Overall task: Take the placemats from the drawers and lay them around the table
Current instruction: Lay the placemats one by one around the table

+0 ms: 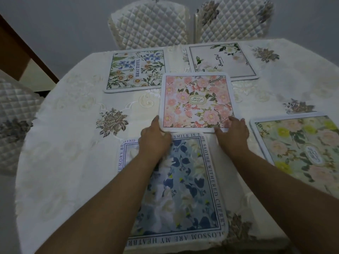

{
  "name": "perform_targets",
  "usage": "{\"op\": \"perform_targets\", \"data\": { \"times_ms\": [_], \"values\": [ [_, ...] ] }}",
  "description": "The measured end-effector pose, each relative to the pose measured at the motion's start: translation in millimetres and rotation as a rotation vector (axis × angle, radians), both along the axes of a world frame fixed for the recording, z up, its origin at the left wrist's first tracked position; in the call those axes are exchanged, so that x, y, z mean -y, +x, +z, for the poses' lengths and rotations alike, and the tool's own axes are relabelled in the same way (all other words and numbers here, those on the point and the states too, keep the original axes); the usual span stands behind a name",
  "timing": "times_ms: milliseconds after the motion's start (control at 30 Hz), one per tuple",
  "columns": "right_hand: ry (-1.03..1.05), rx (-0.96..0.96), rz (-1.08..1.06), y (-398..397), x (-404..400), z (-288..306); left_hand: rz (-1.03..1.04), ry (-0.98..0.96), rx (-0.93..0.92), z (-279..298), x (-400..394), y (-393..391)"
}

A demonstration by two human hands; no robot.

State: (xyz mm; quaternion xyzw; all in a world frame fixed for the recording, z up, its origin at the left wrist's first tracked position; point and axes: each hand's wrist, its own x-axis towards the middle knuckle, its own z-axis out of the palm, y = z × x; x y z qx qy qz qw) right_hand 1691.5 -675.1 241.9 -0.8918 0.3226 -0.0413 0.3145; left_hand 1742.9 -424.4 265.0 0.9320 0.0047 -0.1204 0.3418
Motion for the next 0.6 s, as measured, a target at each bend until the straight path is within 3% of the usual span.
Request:
{"op": "perform_targets", "data": {
  "times_ms": [133,233,333,433,533,600],
  "values": [
    [0.302,0.187,-0.302,14.2,10.5,17.4,0.296,-0.431,-0.204,23.5,34.8,26.4],
    [0.624,0.257,-0.371,24.7,23.4,36.8,0.305,-0.541,-0.145,37.3,43.8,38.4],
    [0.571,0.189,-0.258,30.0,37.4,47.8,0.241,-0.633,-0.161,54.6,41.7,40.6],
    [0.489,0.072,-0.138,16.9,35.4,58.9,0.106,-0.500,-0.247,73.3,32.1,22.4],
    [0.369,0.092,-0.044,-8.4,21.2,81.3,0.021,-0.289,-0.143,86.6,18.5,-8.0],
    [0.315,0.142,-0.023,-30.7,8.8,102.0,0.020,-0.281,-0.090,99.5,8.4,-31.2]
  ]
}}
